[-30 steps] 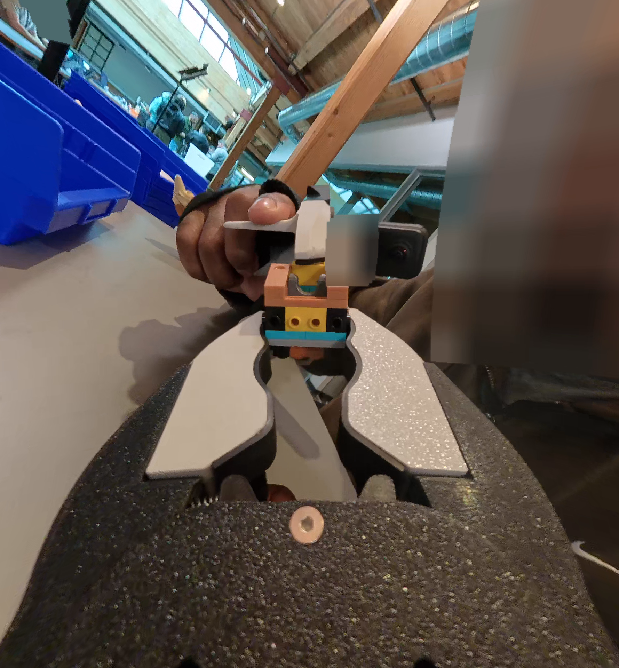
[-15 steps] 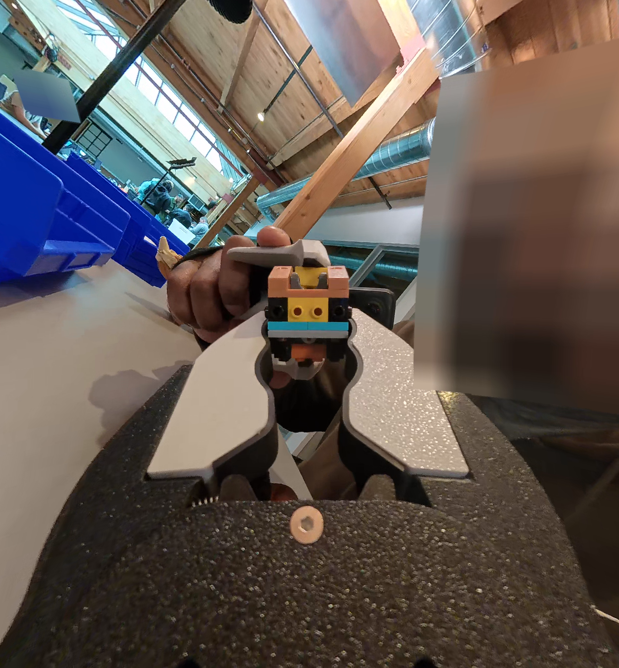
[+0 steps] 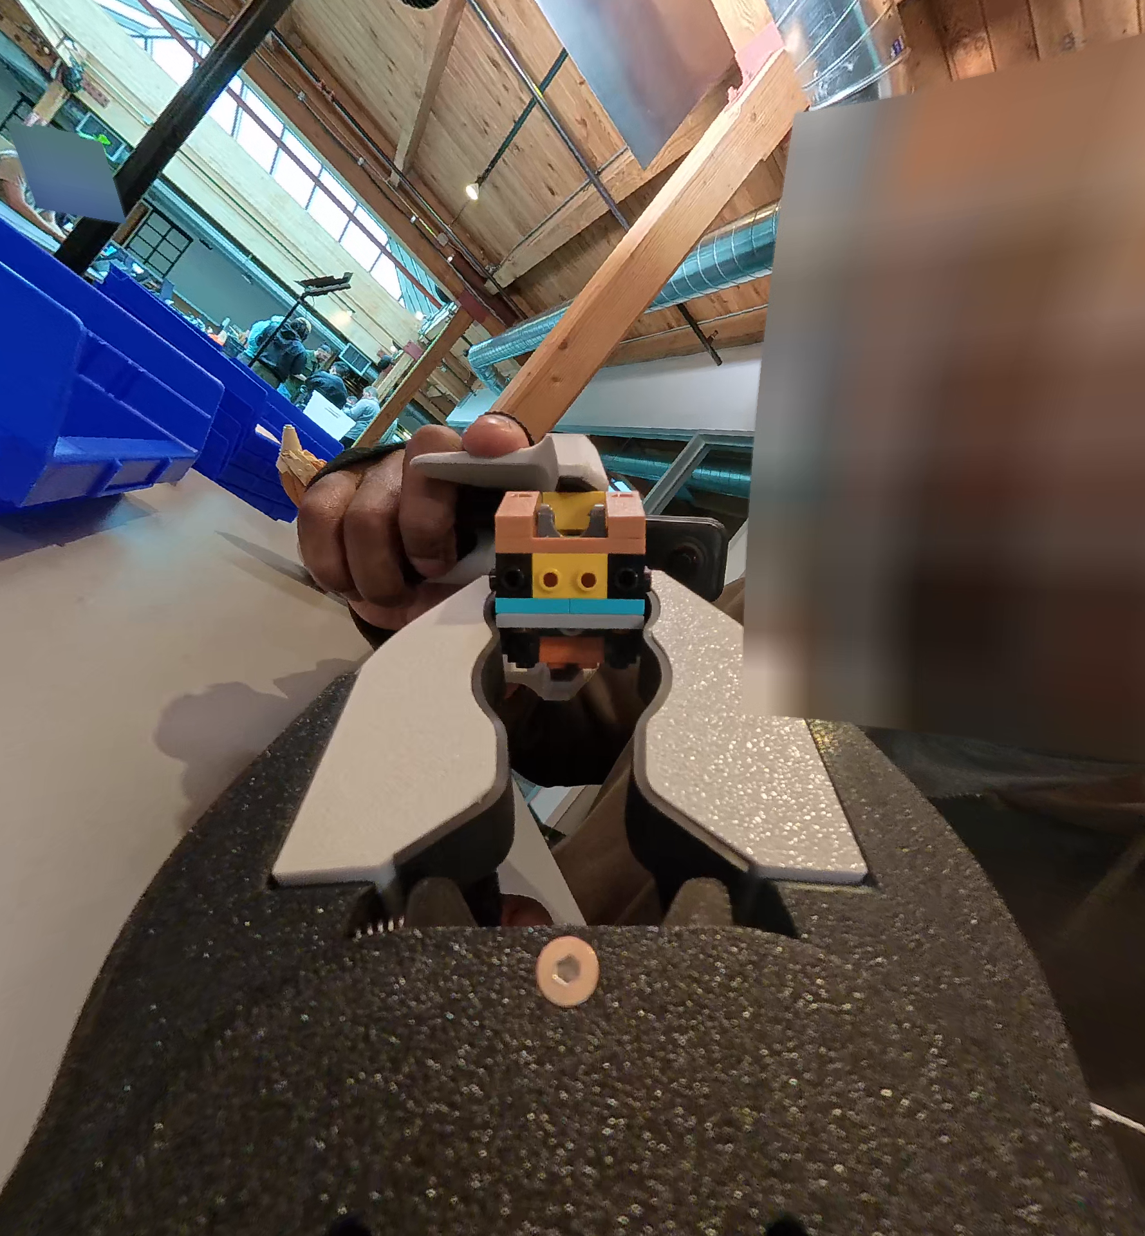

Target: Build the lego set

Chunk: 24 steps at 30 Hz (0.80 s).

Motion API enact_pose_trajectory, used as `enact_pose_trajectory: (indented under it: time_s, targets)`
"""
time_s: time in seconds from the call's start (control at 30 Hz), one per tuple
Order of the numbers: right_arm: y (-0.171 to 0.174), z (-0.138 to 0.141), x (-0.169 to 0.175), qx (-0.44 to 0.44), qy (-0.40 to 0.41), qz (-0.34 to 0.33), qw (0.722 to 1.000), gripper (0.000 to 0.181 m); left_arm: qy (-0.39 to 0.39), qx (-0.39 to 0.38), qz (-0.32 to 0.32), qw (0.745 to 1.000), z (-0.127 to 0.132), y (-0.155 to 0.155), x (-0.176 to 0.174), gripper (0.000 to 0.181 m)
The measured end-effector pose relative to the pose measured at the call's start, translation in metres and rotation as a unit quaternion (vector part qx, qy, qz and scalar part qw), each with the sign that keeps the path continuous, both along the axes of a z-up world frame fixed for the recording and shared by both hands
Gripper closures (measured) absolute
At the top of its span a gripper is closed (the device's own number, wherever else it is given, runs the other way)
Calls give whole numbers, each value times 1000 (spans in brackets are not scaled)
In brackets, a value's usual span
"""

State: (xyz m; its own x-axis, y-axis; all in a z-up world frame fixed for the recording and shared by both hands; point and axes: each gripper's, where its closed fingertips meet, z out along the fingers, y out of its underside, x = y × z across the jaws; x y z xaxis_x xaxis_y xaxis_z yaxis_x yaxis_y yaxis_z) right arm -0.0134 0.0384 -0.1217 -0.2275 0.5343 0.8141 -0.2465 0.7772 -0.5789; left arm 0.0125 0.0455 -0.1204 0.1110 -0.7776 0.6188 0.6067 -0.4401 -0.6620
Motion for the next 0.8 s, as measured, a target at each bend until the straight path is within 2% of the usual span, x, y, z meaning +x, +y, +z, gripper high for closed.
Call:
enact_pose_trajectory:
  time_s: [0.63, 0.8]
  targets:
    - [1, -6, 2, 7, -19, 10, 1000, 136, 27, -6, 2, 1000, -6, 1, 2, 145]
    - [1, -3, -1, 3, 4, 1, 1000, 136, 27, 3, 15, 1000, -3, 2, -1, 144]
